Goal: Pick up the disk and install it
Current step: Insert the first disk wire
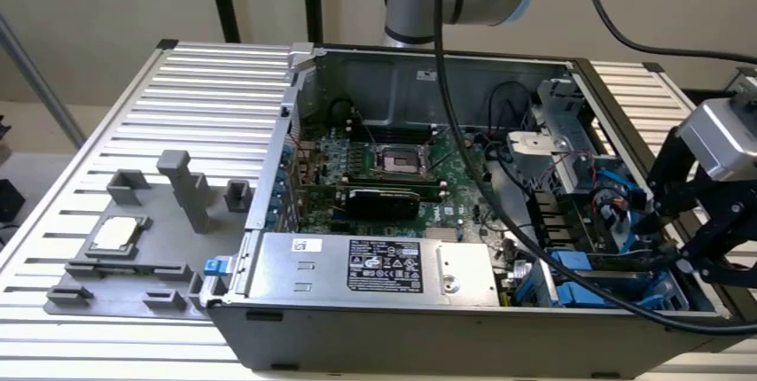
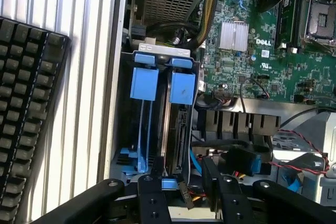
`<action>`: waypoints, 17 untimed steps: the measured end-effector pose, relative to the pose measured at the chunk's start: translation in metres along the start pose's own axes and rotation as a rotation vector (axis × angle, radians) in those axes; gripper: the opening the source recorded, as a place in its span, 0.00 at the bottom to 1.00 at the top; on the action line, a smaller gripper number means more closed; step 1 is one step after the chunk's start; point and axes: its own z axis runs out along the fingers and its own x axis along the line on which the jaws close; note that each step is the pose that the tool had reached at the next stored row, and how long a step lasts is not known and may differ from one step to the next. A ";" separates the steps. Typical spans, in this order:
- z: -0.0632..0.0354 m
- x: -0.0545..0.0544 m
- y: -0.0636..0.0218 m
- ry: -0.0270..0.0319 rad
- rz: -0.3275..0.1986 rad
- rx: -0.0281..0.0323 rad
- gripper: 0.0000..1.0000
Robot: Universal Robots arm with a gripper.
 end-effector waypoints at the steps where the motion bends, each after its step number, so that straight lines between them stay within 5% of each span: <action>1: 0.0002 0.000 -0.0003 0.0004 -0.008 -0.0011 0.43; 11: 0.0021 0.001 -0.0047 0.0011 -0.128 -0.0171 0.43; 17: 0.0019 0.001 -0.0079 -0.0052 -0.173 -0.0221 0.43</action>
